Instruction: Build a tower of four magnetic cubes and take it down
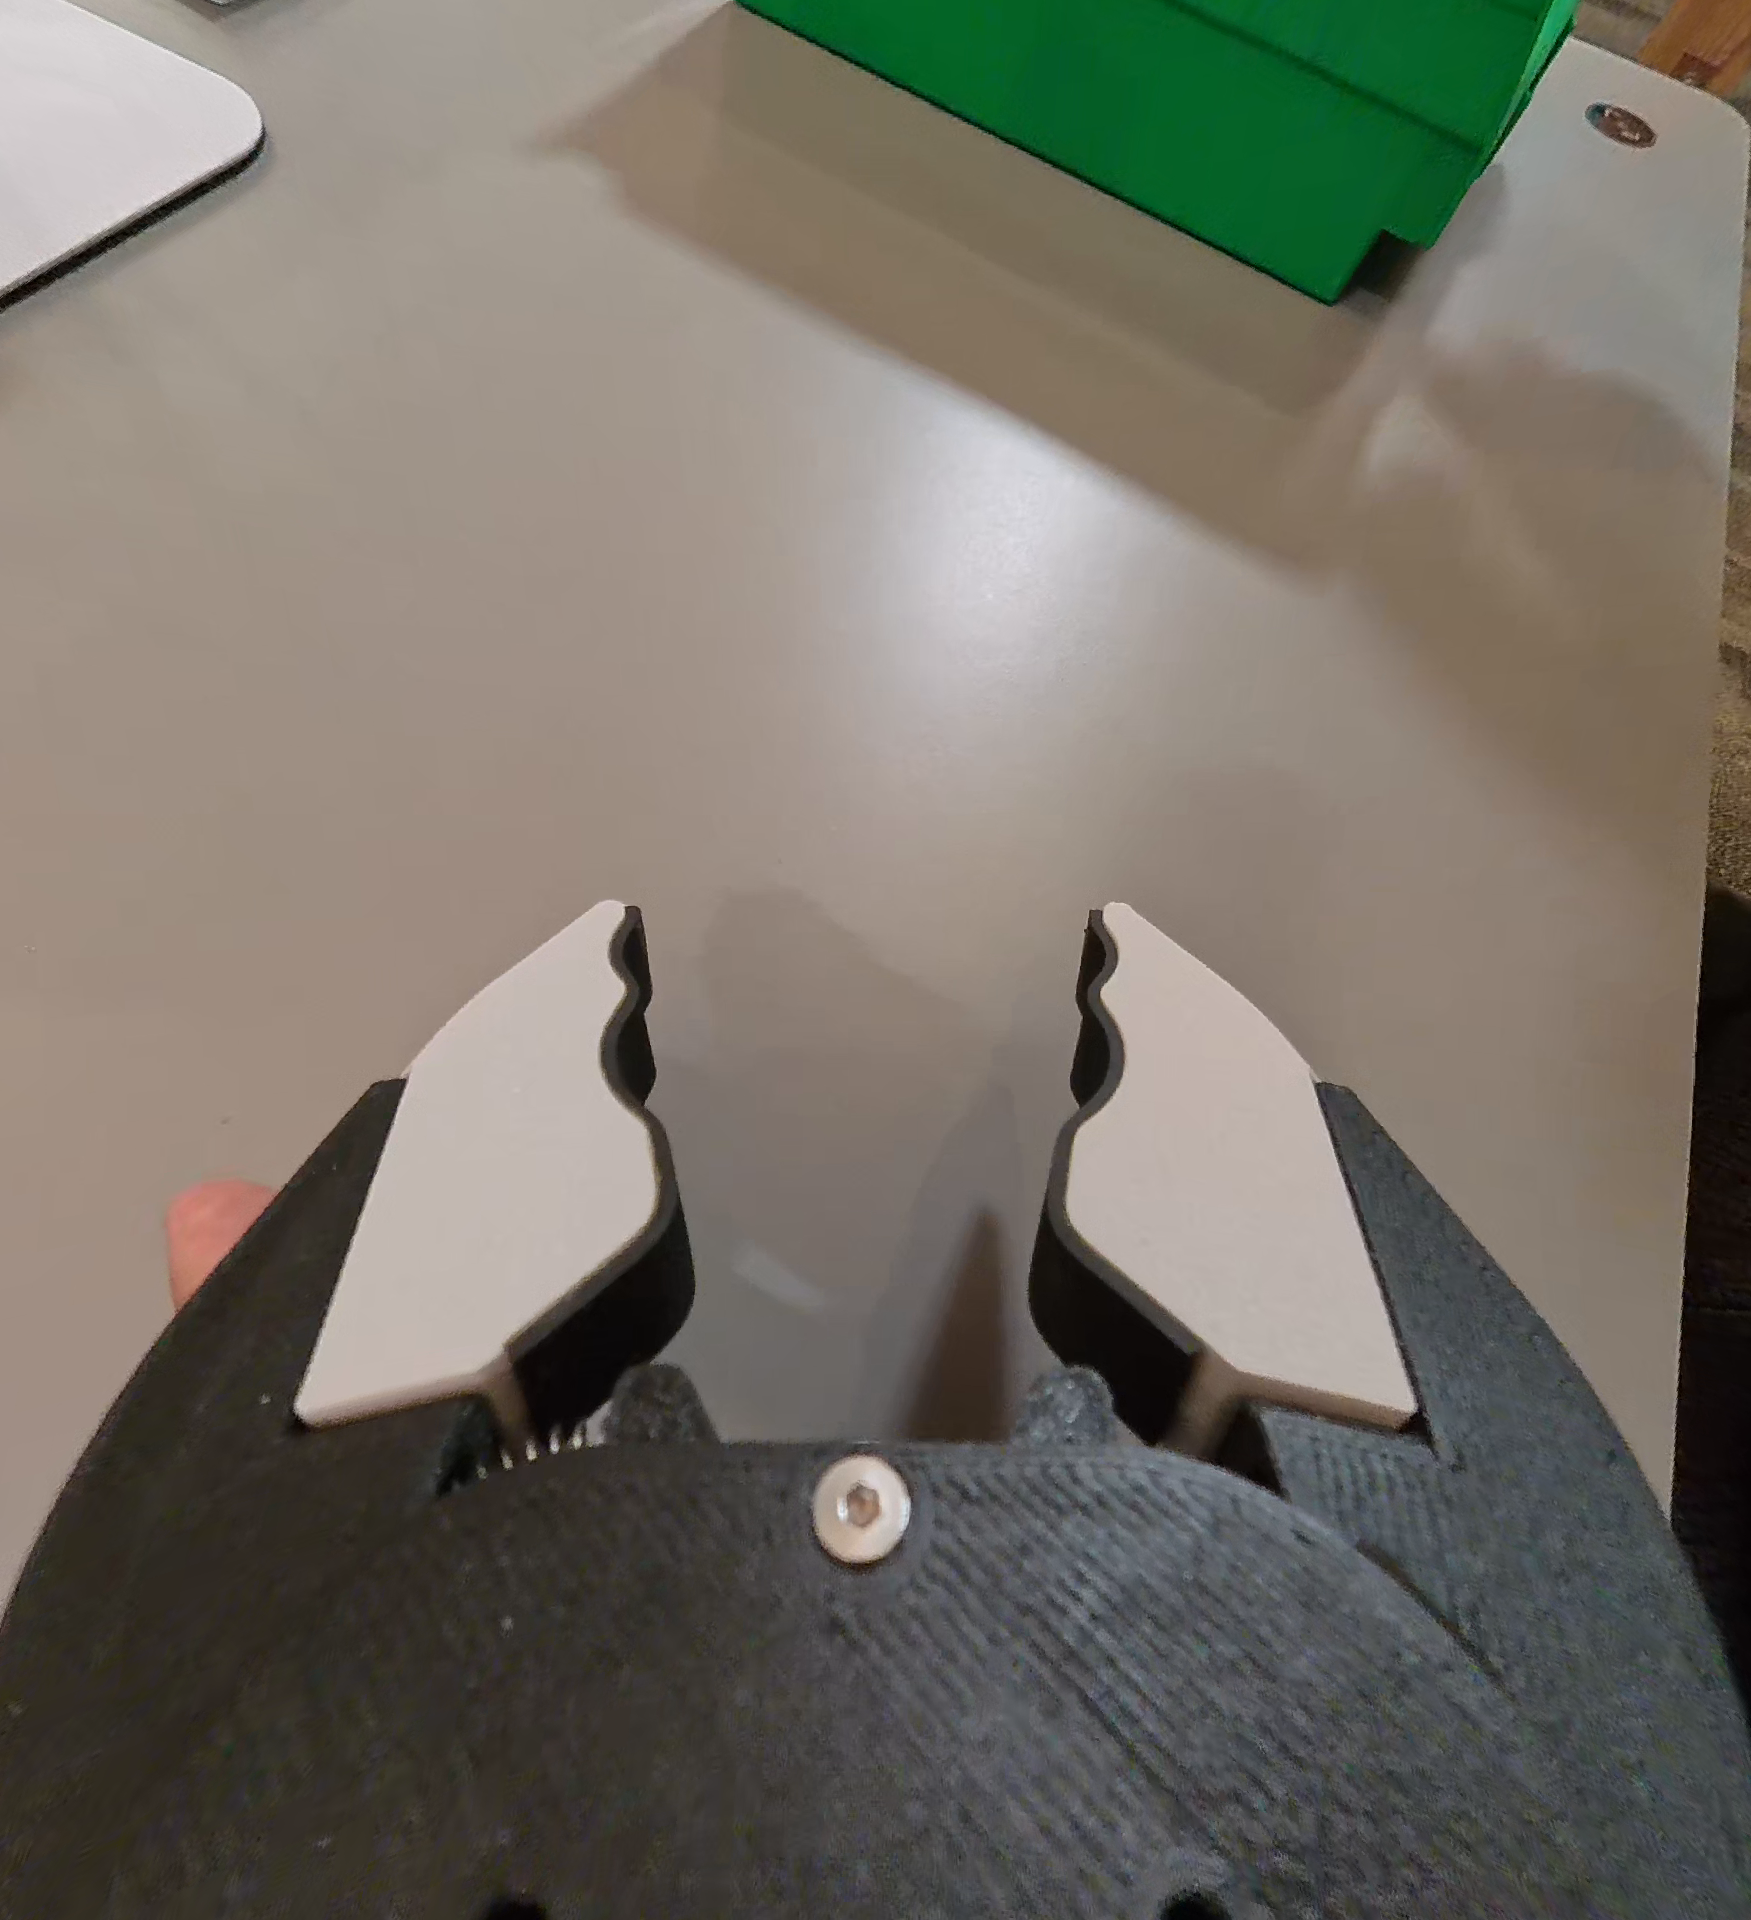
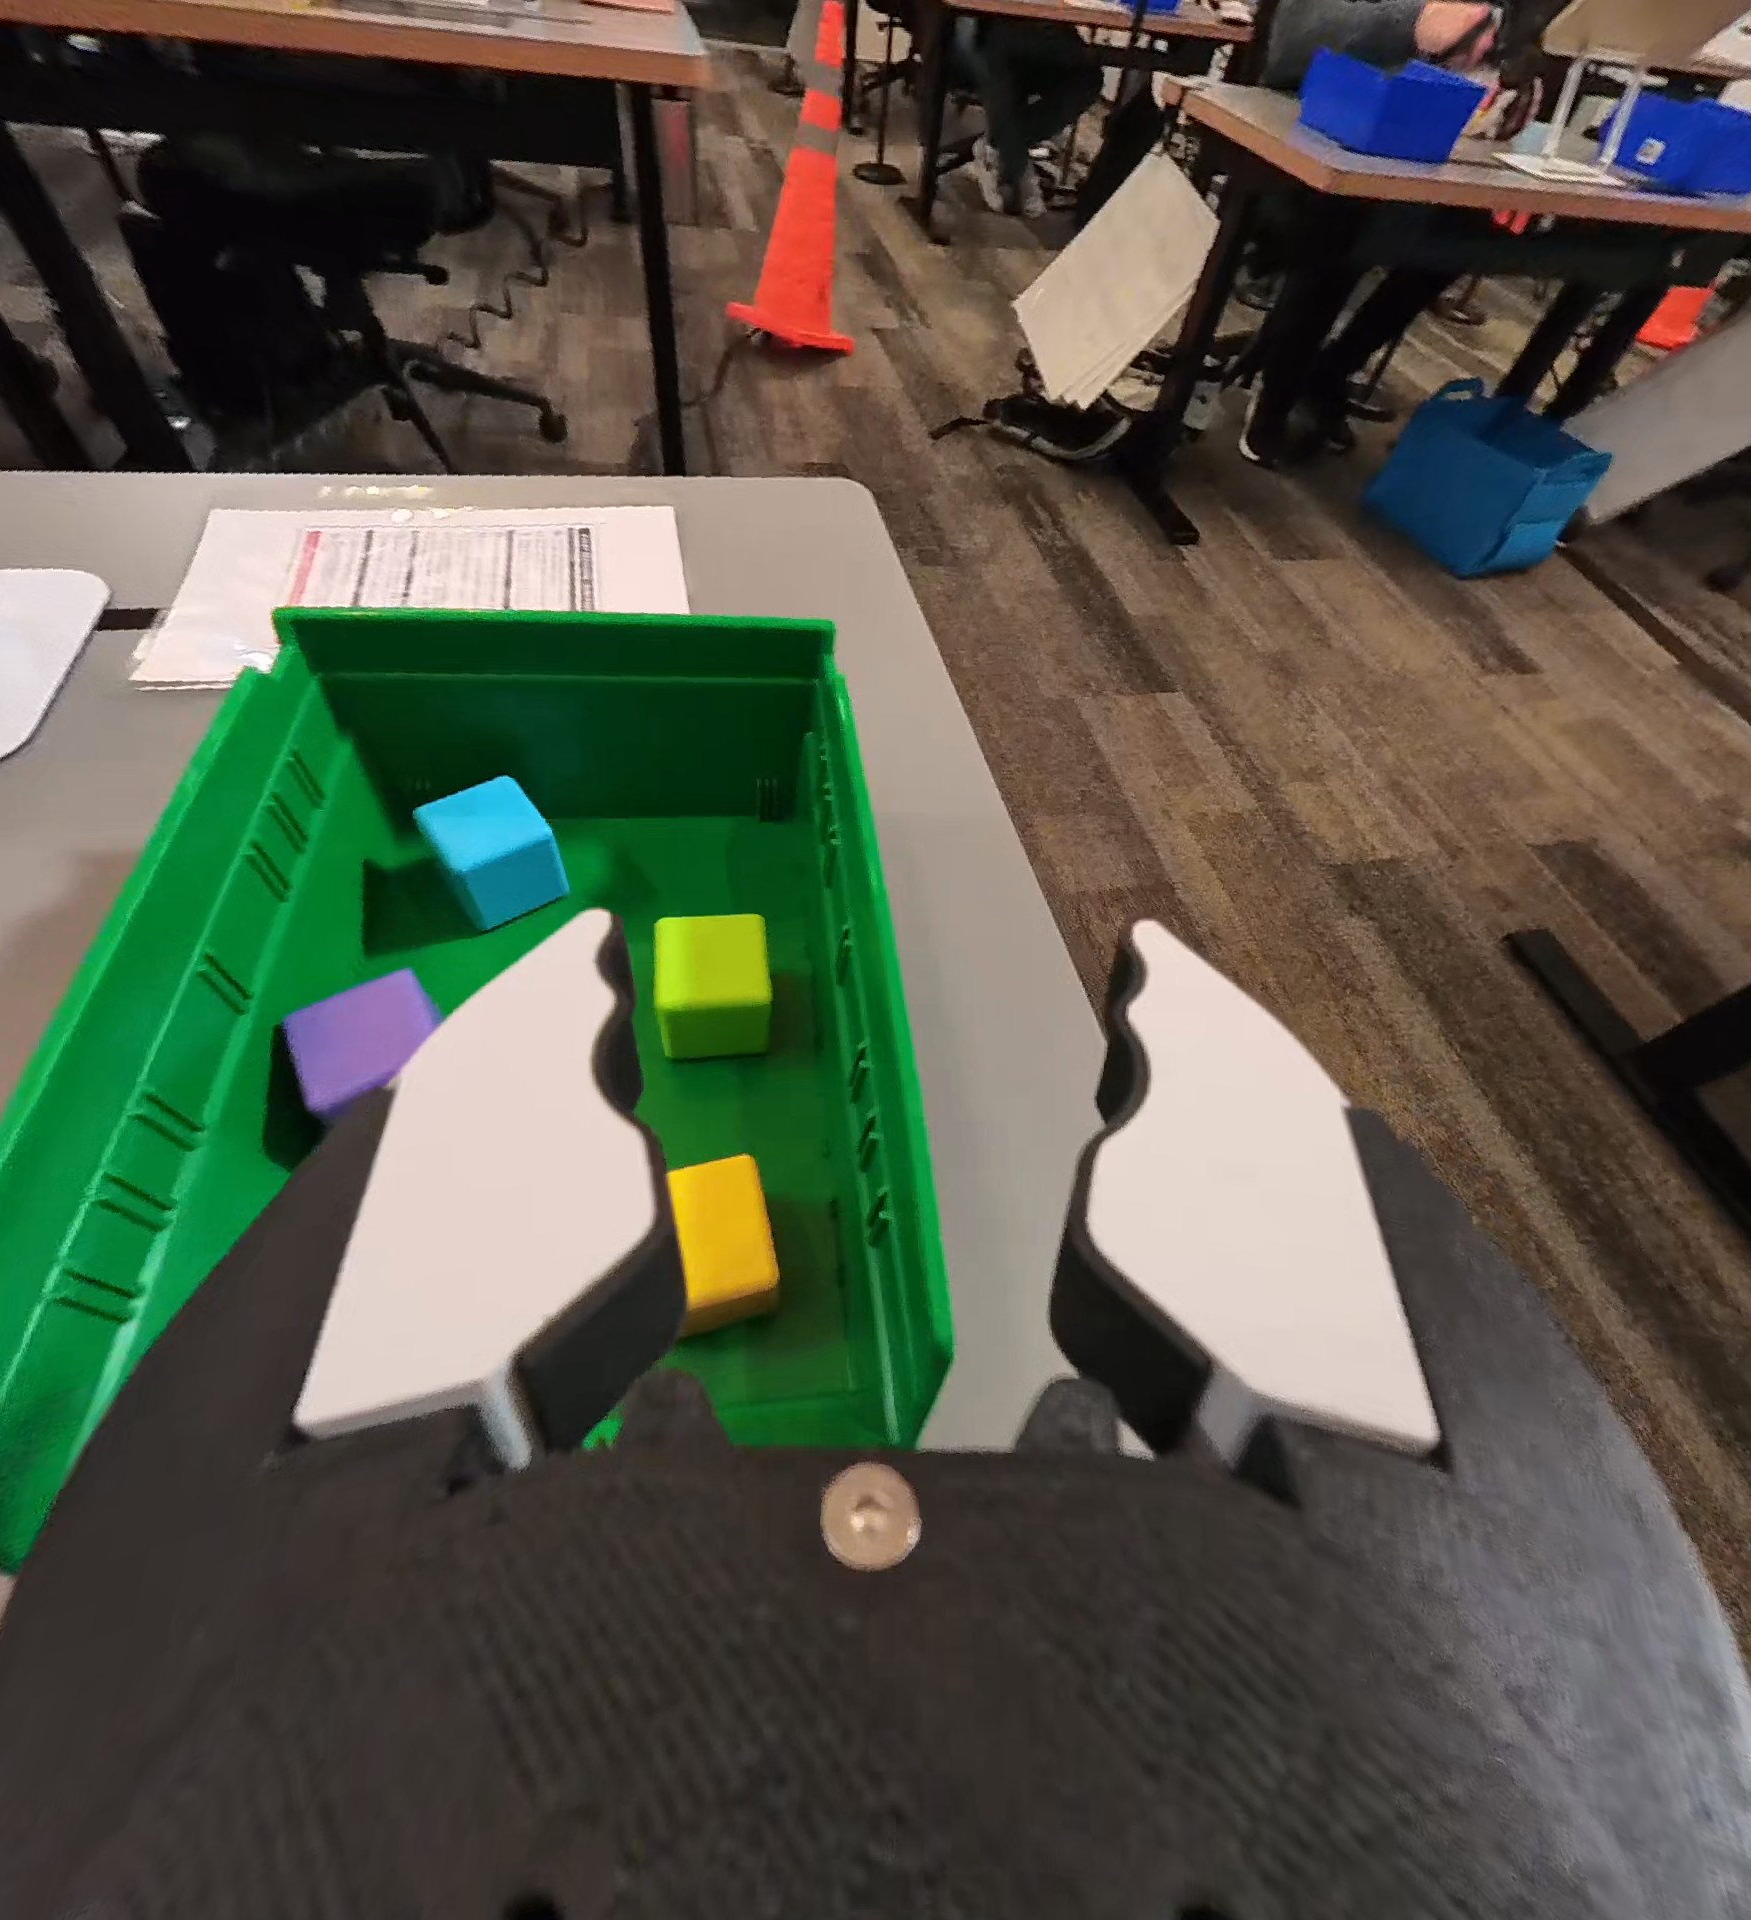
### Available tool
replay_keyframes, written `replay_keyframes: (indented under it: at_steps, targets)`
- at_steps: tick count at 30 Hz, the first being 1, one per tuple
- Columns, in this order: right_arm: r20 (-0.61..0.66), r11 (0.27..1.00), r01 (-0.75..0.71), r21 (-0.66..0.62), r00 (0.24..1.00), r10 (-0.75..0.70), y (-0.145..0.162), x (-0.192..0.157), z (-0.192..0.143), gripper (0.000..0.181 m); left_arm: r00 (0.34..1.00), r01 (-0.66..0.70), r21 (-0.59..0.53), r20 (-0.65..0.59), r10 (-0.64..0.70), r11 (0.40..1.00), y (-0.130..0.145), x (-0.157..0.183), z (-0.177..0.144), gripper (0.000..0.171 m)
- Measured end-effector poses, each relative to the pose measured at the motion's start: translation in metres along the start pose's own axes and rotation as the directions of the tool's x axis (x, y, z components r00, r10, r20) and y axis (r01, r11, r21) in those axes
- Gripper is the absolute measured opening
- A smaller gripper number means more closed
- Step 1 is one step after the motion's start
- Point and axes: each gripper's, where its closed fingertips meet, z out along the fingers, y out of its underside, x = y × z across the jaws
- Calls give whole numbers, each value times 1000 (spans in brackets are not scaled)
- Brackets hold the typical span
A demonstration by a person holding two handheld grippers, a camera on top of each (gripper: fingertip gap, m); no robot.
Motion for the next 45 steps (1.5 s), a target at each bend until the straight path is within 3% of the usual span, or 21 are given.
replay_keyframes:
  at_steps: [3,6,11,15,19,21,24,31,33,36,41,43,45]
  targets:
    - [4,999,23,-33,1000,-23,8,0,7,84,1000,-2,9,12,2,1000,-3,0,-1,79]
    - [40,975,97,-199,995,-91,26,5,25,82,1000,6,4,9,-6,1000,-3,2,-4,75]
    - [245,829,220,-515,964,-104,58,3,61,74,999,13,34,28,-14,999,-12,4,-10,74]
    - [368,738,238,-632,930,15,71,-9,77,41,998,2,32,56,-4,1000,-13,3,-10,74]
    - [389,625,247,-741,916,98,95,-7,91,36,993,5,43,114,-10,999,-17,1,-14,76]
    - [434,565,296,-770,892,124,108,-10,90,7,977,24,37,211,-31,999,-16,-11,-21,75]
    - [474,560,359,-747,878,70,110,-11,89,6,938,52,36,341,-61,998,-12,-26,-38,71]
    - [418,574,300,-762,905,81,112,-15,81,5,876,91,175,455,-162,980,-16,-23,-91,70]
    - [392,576,269,-772,915,97,111,-20,76,4,820,66,209,546,-172,976,-14,-30,-119,70]
    - [382,595,264,-759,921,78,105,-29,67,4,652,16,293,722,-233,956,-10,-49,-179,78]
    - [355,591,239,-771,931,87,99,-57,51,5,478,82,235,843,-245,969,29,-65,-246,91]
    - [379,602,259,-755,922,77,95,-76,48,5,475,176,182,845,-245,967,54,-77,-251,95]
    - [415,607,299,-737,908,56,92,-97,46,5,511,260,136,821,-255,956,70,-91,-244,96]
